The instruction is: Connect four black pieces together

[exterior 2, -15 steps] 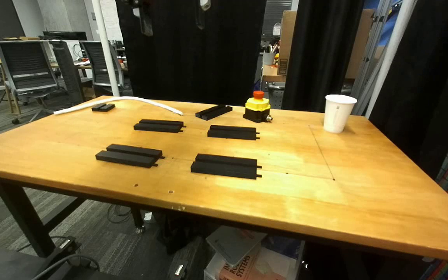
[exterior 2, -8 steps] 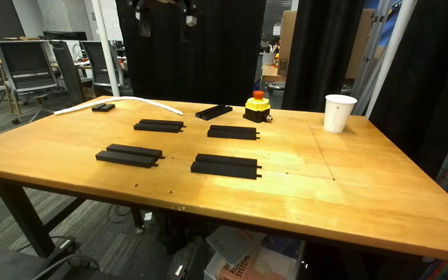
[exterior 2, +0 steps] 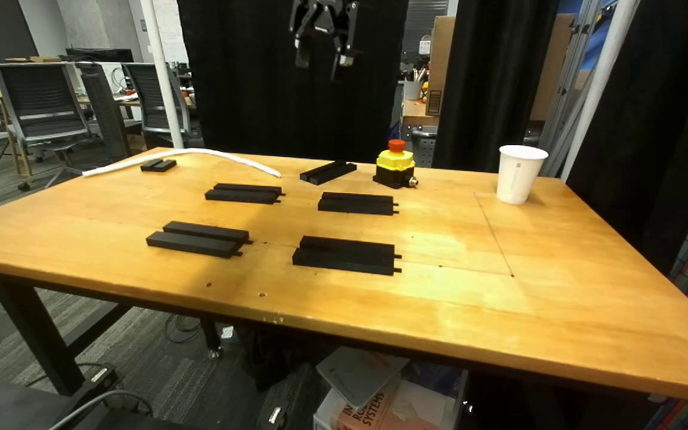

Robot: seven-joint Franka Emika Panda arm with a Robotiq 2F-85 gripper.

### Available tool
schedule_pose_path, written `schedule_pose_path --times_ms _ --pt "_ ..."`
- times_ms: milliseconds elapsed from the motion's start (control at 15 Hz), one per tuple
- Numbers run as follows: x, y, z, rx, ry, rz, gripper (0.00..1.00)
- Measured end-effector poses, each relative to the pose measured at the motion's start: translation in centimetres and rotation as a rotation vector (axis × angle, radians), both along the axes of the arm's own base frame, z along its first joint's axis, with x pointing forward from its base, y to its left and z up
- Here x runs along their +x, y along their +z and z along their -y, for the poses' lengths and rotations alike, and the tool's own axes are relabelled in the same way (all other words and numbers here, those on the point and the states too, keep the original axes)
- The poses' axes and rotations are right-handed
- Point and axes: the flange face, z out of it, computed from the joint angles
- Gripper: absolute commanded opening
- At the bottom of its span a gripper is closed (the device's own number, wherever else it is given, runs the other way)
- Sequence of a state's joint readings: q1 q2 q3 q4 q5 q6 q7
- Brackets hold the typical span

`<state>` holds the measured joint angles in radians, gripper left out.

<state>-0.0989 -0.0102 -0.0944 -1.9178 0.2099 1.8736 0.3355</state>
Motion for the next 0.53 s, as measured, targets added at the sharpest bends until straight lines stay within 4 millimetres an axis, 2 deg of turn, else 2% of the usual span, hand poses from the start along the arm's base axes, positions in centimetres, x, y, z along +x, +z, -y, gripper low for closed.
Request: schedule_pose_path --times_ms 267,533 --pt "4.8 -4.4 1.2 0.041 -0.211 -0.013 1.0" --pt "7.0 -9.1 1.3 0.048 -0.42 -0.045 1.0"
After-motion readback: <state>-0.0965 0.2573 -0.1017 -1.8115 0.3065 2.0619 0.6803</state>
